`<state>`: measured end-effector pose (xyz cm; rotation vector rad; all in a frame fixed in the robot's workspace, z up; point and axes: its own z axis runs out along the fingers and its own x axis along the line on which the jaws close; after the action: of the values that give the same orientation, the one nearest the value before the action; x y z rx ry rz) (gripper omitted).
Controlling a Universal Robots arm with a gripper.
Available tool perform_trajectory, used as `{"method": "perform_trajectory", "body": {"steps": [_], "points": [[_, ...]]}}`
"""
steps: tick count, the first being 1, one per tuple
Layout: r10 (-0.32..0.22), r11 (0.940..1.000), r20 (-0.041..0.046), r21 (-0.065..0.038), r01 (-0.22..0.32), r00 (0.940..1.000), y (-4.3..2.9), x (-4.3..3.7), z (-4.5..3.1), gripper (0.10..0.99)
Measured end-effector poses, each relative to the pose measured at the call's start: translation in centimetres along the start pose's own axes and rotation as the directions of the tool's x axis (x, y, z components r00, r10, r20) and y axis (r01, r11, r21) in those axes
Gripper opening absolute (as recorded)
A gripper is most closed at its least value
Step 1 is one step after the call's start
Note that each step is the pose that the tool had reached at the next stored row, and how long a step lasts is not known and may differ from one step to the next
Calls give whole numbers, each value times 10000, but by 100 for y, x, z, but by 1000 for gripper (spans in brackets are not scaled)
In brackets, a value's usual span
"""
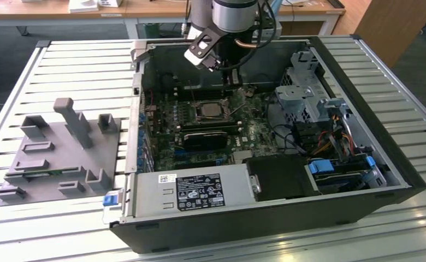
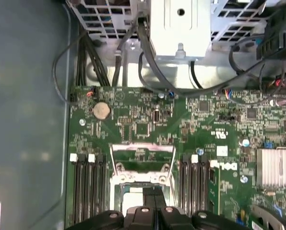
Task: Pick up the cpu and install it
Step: 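Close the cpu cover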
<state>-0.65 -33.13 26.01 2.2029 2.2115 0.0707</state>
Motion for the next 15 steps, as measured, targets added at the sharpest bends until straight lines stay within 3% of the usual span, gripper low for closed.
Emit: {"method": "perform_trajectory", "body": {"steps": [15], "points": [[3,9999,0,127,-3,10000,229,79,28,106]]}}
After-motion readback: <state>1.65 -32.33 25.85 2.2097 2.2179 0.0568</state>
